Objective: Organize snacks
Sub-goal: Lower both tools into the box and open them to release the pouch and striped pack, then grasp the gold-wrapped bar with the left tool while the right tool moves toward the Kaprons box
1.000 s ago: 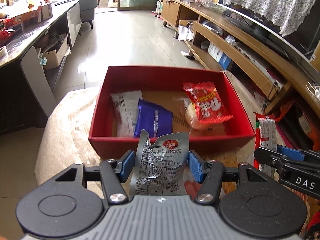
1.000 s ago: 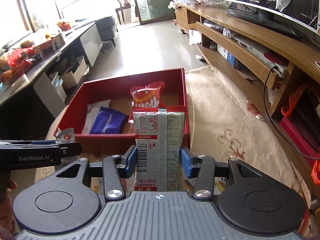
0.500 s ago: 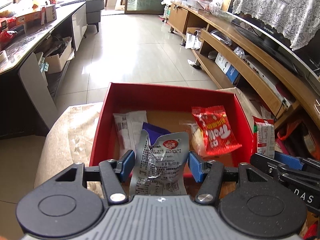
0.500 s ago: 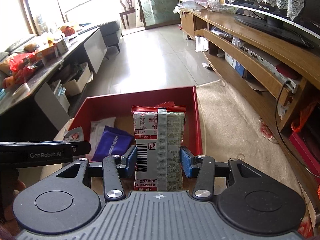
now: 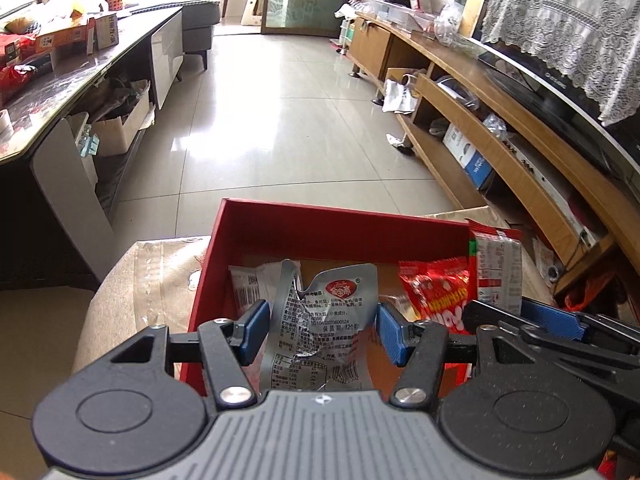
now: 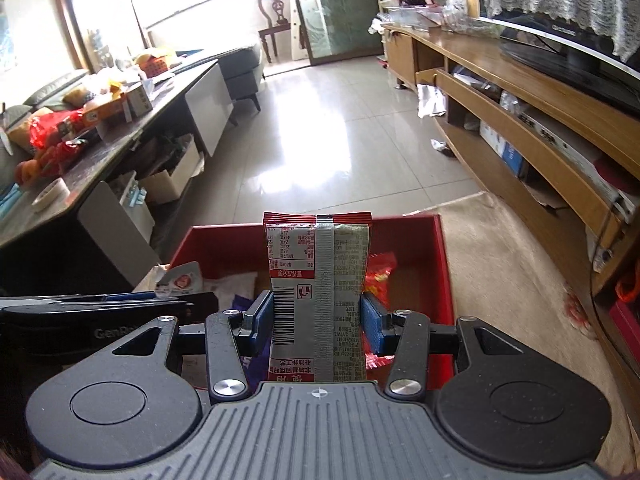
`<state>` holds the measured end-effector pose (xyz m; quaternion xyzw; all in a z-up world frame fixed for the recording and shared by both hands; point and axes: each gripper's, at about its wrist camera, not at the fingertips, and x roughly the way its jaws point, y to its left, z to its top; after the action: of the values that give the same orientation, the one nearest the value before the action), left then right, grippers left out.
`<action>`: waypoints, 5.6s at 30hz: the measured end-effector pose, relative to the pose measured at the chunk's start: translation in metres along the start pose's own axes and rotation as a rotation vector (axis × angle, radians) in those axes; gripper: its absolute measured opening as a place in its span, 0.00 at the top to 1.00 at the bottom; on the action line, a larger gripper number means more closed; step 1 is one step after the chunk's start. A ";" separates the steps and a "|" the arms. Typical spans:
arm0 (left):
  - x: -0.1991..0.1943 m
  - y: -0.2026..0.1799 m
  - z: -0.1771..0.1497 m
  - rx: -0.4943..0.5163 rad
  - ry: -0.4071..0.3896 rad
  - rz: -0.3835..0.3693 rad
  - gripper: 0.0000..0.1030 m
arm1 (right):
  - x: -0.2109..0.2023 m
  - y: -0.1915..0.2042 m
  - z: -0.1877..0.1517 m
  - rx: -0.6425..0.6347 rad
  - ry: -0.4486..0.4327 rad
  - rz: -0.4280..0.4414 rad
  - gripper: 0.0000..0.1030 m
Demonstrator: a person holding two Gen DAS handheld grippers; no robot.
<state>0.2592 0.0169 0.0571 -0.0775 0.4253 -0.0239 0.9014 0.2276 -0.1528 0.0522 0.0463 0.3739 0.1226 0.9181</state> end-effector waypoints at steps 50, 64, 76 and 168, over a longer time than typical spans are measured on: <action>0.082 0.016 -0.003 -0.045 0.163 0.109 0.48 | 0.062 -0.009 0.000 0.003 0.060 -0.024 0.34; 0.067 0.010 0.001 -0.033 0.118 0.096 0.47 | 0.055 -0.015 0.004 0.020 0.029 -0.027 0.31; 0.053 0.010 0.004 -0.047 0.089 0.083 0.47 | 0.041 -0.021 0.009 0.038 -0.005 -0.047 0.29; -0.017 -0.013 -0.168 0.444 0.348 -0.134 0.62 | -0.013 -0.008 -0.078 -0.061 0.307 0.076 0.20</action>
<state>0.1196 -0.0143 -0.0334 0.0989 0.5520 -0.1889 0.8061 0.1655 -0.1643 0.0041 0.0134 0.5039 0.1743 0.8459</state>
